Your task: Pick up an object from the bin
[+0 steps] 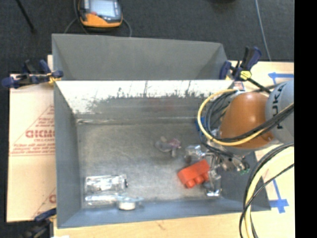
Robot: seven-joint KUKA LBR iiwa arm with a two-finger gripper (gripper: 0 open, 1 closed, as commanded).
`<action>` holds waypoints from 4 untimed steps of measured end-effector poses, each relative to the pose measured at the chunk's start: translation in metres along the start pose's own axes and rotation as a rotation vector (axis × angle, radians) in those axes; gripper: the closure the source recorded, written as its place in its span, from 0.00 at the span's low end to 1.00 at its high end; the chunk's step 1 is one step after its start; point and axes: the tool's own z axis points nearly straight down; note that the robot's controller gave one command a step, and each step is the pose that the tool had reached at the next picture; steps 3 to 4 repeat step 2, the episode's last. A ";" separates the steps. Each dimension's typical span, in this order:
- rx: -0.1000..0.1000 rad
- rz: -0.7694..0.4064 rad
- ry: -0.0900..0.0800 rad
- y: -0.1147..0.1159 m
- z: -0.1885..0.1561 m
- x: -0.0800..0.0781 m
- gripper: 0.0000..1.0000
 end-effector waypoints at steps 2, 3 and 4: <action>0.003 0.045 -0.005 0.026 -0.132 0.006 1.00; 0.003 0.045 -0.005 0.026 -0.132 0.006 1.00; 0.003 0.045 -0.005 0.026 -0.132 0.006 1.00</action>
Offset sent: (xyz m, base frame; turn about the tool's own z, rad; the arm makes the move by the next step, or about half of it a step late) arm 0.0000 0.0000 0.0000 0.0000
